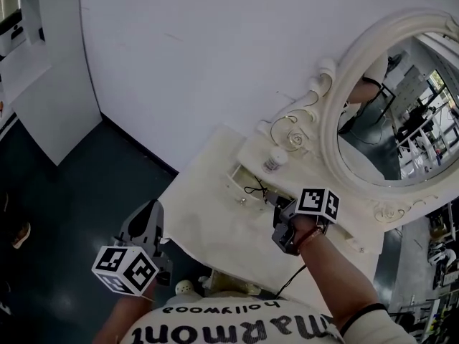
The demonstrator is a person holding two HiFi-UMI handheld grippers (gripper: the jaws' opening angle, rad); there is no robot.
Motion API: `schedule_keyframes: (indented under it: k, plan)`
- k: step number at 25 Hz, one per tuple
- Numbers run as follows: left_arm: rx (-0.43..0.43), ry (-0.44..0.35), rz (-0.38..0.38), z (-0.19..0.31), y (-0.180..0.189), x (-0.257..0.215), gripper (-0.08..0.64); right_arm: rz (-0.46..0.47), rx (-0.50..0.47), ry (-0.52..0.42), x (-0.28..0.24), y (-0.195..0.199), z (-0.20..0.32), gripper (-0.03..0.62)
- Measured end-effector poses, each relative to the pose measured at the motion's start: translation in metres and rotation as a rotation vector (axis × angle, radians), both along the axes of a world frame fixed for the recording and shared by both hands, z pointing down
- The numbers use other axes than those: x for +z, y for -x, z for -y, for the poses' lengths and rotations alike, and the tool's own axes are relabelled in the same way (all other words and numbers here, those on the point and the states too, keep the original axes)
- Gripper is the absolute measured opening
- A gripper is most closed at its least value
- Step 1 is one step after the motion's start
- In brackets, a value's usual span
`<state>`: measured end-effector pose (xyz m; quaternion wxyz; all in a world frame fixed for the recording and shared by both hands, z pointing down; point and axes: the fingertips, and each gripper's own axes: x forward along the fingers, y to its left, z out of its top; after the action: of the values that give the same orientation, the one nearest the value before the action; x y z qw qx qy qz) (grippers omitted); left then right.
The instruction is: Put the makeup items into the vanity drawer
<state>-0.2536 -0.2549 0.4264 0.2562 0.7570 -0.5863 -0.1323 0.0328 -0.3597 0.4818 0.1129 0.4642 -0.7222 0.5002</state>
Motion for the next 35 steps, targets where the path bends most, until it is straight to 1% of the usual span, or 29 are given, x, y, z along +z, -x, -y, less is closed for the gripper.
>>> schedule_keyframes:
  k: [4, 9, 15, 20, 25, 29, 35]
  plan:
    - [-0.029, -0.004, 0.005, -0.007, -0.001, -0.002, 0.008, -0.018, -0.032, -0.002, 0.001, 0.003, 0.005, 0.037]
    - [-0.092, -0.021, 0.015, -0.02, 0.004, -0.017, 0.008, -0.05, -0.086, -0.005, 0.003, 0.007, 0.007, 0.038]
    - [-0.157, -0.031, 0.024, -0.031, 0.011, -0.025, 0.008, -0.055, -0.092, 0.014, 0.009, 0.003, 0.013, 0.038]
    - [-0.175, -0.036, 0.034, -0.038, 0.008, -0.031, 0.008, -0.056, -0.094, 0.027, 0.01, 0.004, 0.012, 0.038]
    - [-0.183, -0.029, 0.036, -0.044, 0.006, -0.03, 0.008, -0.093, -0.105, 0.049, 0.019, 0.003, 0.012, 0.038]
    - [-0.195, -0.024, 0.039, -0.049, 0.01, -0.029, 0.008, -0.113, -0.105, 0.069, 0.025, 0.001, 0.013, 0.038]
    - [-0.2, -0.026, 0.044, -0.052, 0.015, -0.03, 0.008, -0.142, -0.13, 0.086, 0.03, 0.003, 0.01, 0.038]
